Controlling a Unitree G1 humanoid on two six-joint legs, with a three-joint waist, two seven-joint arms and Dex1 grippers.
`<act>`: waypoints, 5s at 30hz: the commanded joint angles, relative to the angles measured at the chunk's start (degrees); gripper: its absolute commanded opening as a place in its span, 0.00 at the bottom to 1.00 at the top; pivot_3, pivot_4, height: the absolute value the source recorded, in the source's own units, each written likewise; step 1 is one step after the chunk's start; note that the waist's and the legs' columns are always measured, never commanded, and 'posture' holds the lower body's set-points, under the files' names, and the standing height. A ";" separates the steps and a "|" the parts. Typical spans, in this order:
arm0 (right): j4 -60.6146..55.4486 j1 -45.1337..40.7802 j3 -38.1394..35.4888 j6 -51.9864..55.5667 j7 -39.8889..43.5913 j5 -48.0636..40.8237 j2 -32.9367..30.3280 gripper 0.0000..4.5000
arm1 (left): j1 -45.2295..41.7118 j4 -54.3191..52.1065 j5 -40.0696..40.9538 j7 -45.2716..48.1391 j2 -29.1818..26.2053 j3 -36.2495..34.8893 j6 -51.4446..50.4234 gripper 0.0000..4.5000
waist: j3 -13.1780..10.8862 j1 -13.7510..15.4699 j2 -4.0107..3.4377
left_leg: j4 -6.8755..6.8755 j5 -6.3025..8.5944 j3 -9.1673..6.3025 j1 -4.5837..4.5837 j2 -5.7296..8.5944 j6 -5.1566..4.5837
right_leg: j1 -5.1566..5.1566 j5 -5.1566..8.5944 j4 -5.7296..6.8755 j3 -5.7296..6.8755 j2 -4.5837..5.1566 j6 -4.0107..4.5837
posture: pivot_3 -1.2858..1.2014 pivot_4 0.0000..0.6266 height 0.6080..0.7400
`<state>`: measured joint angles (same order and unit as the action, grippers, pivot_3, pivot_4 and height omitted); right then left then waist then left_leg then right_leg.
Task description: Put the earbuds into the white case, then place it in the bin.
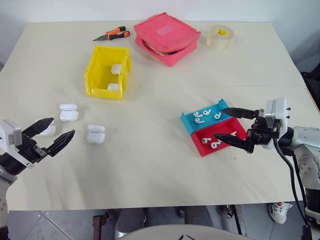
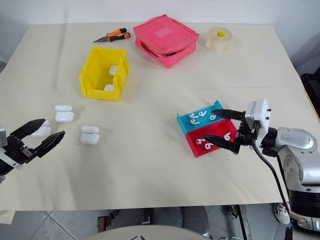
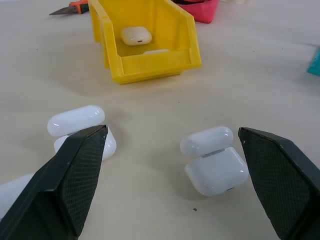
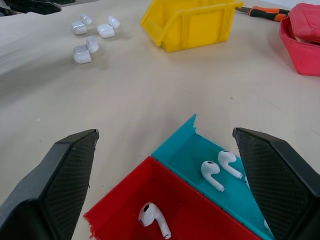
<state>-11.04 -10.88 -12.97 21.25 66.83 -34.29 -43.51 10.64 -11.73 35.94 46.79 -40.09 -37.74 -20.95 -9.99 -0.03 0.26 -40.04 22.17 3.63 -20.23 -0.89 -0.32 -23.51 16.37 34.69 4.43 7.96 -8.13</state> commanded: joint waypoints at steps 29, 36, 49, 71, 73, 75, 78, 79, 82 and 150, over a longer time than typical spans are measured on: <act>19.85 -17.43 6.58 -7.38 11.45 2.56 2.51 1.00 | 31.66 -21.66 7.37 -4.93 9.80 -19.09 -12.48 0.99 | -0.03 -0.26 -0.02 | -0.01 0.07 -0.05 -0.01 -0.04 -0.01 | 0.00 0.01 -0.13 -0.03 0.03 0.02 | 0.52 0.24 1.00; 22.79 -18.85 7.16 -7.86 16.33 2.45 1.63 1.00 | 40.44 -23.37 8.61 -3.08 15.37 -22.23 -10.58 0.99 | -0.04 -0.16 -0.04 | -0.05 0.16 -0.27 0.02 -0.03 -0.12 | -0.02 0.04 -0.29 -0.03 0.11 0.10 | 0.52 0.24 1.00; 26.16 -21.72 7.82 -9.37 18.31 3.86 2.63 1.00 | 37.54 -25.09 9.32 -7.42 12.52 -19.51 -10.81 0.99 | -0.06 -0.08 -0.07 | -0.11 0.28 -0.29 0.04 -0.01 -0.22 | -0.02 0.05 -0.30 -0.03 0.16 0.12 | 0.52 0.24 1.00; 16.16 -14.33 5.99 -7.32 15.41 2.60 1.28 1.00 | 7.21 -31.79 23.65 -36.74 -5.33 -1.12 -46.14 0.99 | -0.07 -0.20 -0.10 | -0.18 0.26 -0.32 0.04 0.07 -0.19 | 0.03 0.03 -0.01 -0.03 0.17 0.08 | 0.52 0.24 1.00; 15.68 -13.90 5.94 -7.00 15.18 2.57 1.16 1.00 | 4.27 -30.91 26.38 -39.65 -5.59 -0.40 -49.25 0.99 | -0.07 -0.18 -0.10 | -0.20 0.26 -0.33 0.04 0.07 -0.18 | 0.03 0.03 0.00 -0.03 0.16 0.08 | 0.52 0.24 1.00; 15.37 -13.66 5.94 -6.81 15.06 2.46 1.01 1.00 | 1.36 -29.96 28.73 -42.59 -5.71 0.55 -52.19 0.99 | -0.07 -0.11 -0.10 | -0.24 0.25 -0.34 0.05 0.07 -0.17 | 0.04 0.03 0.04 -0.03 0.16 0.08 | 0.52 0.24 1.00; 15.21 -13.59 6.02 -6.53 15.03 2.41 0.69 1.00 | -3.19 -28.65 31.54 -46.86 -5.64 2.35 -55.91 0.99 | -0.07 -0.07 -0.11 | -0.27 0.24 -0.38 0.05 0.09 -0.15 | 0.06 0.03 0.07 -0.03 0.16 0.08 | 0.52 0.24 1.00; 15.15 -13.54 6.03 -6.40 15.14 2.38 0.53 1.00 | -4.26 -28.22 32.30 -48.08 -5.62 2.73 -57.01 0.99 | -0.07 -0.10 -0.10 | -0.27 0.24 -0.39 0.05 0.10 -0.15 | 0.07 0.03 0.07 -0.03 0.16 0.08 | 0.52 0.24 1.00; 15.19 -13.59 6.02 -6.10 15.42 2.26 0.17 1.00 | -7.39 -26.29 33.65 -51.49 -6.08 4.36 -61.03 0.99 | -0.07 -0.12 -0.11 | -0.27 0.24 -0.39 0.05 0.10 -0.15 | 0.06 0.03 0.06 -0.03 0.15 0.08 | 0.52 0.24 1.00; 8.46 -6.51 3.03 -4.98 8.65 1.60 -1.54 1.00 | -47.90 -6.65 18.82 -41.51 -20.62 48.59 -25.98 0.62 | -0.11 0.18 -0.14 | 0.07 -0.06 0.06 0.02 0.06 0.23 | 0.02 0.01 -0.13 -0.02 -0.28 0.04 | 0.52 0.24 1.00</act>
<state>-0.12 -17.95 -7.61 16.28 76.42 -32.15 -43.91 -35.84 -17.63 61.05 -0.85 -61.46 10.67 -52.26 -10.10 0.15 0.12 -39.97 22.11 3.69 -20.22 -0.86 -0.09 -23.49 16.38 34.54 4.42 7.66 -8.09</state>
